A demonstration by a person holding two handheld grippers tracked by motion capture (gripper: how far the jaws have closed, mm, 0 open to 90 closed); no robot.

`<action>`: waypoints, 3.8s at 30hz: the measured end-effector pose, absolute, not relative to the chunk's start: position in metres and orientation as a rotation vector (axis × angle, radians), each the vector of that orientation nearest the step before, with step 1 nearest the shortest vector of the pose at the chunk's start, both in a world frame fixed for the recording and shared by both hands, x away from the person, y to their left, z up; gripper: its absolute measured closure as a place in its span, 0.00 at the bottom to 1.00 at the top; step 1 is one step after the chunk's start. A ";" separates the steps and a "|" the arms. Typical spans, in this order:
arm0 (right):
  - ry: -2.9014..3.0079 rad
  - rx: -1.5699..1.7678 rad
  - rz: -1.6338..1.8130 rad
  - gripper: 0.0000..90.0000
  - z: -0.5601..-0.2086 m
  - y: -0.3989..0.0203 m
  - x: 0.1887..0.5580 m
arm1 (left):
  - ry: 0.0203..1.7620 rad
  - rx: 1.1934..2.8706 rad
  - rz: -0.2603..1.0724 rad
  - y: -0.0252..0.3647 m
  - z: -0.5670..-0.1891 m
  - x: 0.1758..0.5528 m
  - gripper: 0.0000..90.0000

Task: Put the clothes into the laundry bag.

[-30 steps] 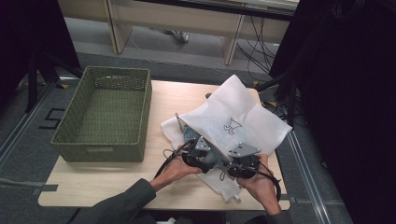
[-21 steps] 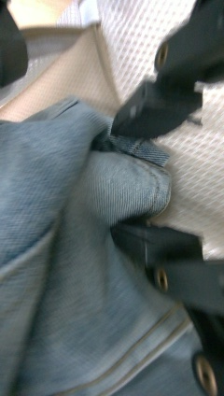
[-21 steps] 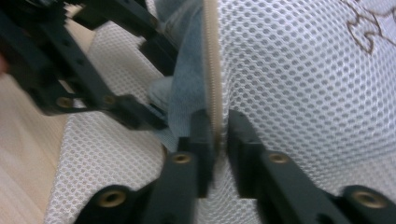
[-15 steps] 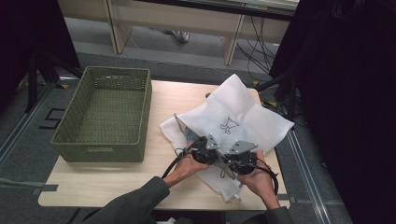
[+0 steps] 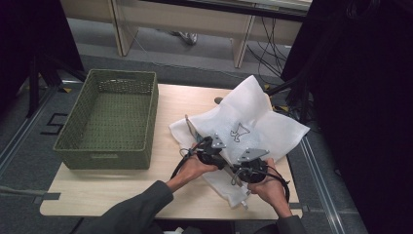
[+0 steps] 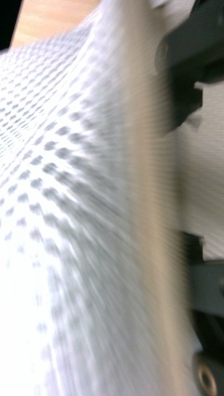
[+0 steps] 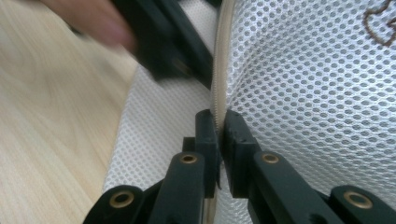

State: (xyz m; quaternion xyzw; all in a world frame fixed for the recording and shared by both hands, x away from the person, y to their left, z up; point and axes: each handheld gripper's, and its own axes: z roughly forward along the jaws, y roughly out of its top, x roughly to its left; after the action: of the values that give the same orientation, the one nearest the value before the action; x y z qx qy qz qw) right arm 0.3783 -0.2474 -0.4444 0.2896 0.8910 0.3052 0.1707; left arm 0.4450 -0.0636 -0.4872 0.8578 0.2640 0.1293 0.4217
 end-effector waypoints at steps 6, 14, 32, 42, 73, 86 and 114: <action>2.580 0.859 0.794 0.96 -0.452 -0.243 0.377 | 0.763 2.151 0.347 -0.016 -0.467 0.438 0.42; 2.647 0.812 0.683 0.96 -0.461 -0.242 0.378 | 0.795 2.171 0.378 0.003 -0.472 0.436 0.43; 2.398 0.744 0.735 0.66 -0.438 -0.242 0.370 | 0.773 2.187 0.324 0.016 -0.472 0.411 0.41; 2.348 0.646 0.623 0.74 -0.436 -0.198 0.403 | 0.795 2.173 0.324 0.016 -0.477 0.416 0.39; 2.528 0.659 0.875 0.97 -0.420 -0.205 0.381 | 0.858 1.963 0.407 -0.040 -0.494 0.468 0.96; 2.611 0.711 0.815 0.97 -0.447 -0.202 0.392 | 0.838 2.141 0.373 -0.026 -0.503 0.468 0.77; 2.684 0.706 0.569 0.97 -0.474 -0.209 0.410 | 0.734 2.273 0.272 0.022 -0.490 0.429 0.59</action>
State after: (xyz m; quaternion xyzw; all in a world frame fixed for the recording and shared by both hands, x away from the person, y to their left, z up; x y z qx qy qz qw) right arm 0.4101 -0.2086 -0.4741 0.2463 0.9361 0.1986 0.1538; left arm 0.4295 0.0219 -0.4895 0.8820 0.2846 0.1055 0.3604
